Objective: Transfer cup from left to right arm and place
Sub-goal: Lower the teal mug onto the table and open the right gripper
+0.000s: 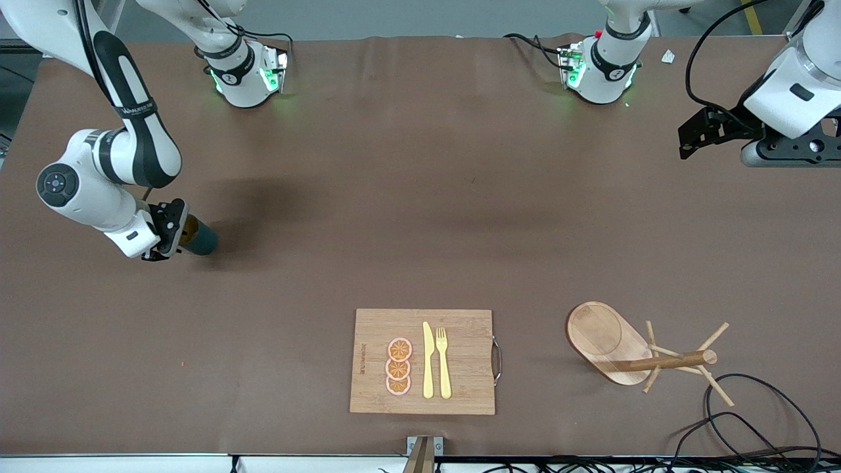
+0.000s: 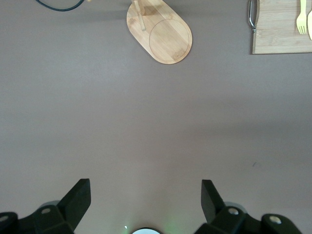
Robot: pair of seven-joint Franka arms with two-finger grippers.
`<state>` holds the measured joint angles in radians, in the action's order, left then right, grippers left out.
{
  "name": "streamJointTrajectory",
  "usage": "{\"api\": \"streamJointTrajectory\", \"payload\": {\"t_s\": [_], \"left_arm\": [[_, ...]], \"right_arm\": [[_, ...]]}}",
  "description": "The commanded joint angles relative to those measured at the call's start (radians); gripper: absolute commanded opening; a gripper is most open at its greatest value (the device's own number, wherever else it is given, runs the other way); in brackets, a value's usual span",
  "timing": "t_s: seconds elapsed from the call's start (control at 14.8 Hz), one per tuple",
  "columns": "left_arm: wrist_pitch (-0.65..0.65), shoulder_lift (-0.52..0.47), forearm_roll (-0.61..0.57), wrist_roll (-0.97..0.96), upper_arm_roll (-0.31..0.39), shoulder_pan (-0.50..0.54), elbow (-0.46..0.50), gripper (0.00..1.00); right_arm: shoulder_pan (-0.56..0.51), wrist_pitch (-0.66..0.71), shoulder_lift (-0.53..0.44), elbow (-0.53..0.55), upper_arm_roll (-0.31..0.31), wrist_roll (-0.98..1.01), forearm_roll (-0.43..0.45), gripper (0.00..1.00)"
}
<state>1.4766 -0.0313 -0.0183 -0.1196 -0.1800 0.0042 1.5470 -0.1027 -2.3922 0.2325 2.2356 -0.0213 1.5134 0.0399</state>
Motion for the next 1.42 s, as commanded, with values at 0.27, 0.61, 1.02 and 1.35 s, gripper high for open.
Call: {"api": "streamJointTrajectory", "payload": {"t_s": [0.27,0.61,1.02,1.35], "left_arm": [[-0.001,-0.055,0.018,0.003,-0.003,0.006,0.048,1.00],[0.002,-0.053,0.018,0.009,0.000,0.008,0.051,1.00],[0.001,-0.053,0.017,0.011,0.004,0.008,0.050,1.00],[-0.004,-0.053,0.018,0.012,0.005,0.008,0.045,1.00]], "right_arm": [[0.003,0.319,-0.079,-0.150,0.003,-0.241,0.012,1.00],[0.014,0.572,-0.078,-0.365,0.004,-0.508,0.003,1.00],[0.015,0.764,-0.079,-0.552,0.004,-0.812,0.002,1.00],[0.017,0.930,-0.079,-0.700,0.008,-1.122,0.000,1.00]]}}
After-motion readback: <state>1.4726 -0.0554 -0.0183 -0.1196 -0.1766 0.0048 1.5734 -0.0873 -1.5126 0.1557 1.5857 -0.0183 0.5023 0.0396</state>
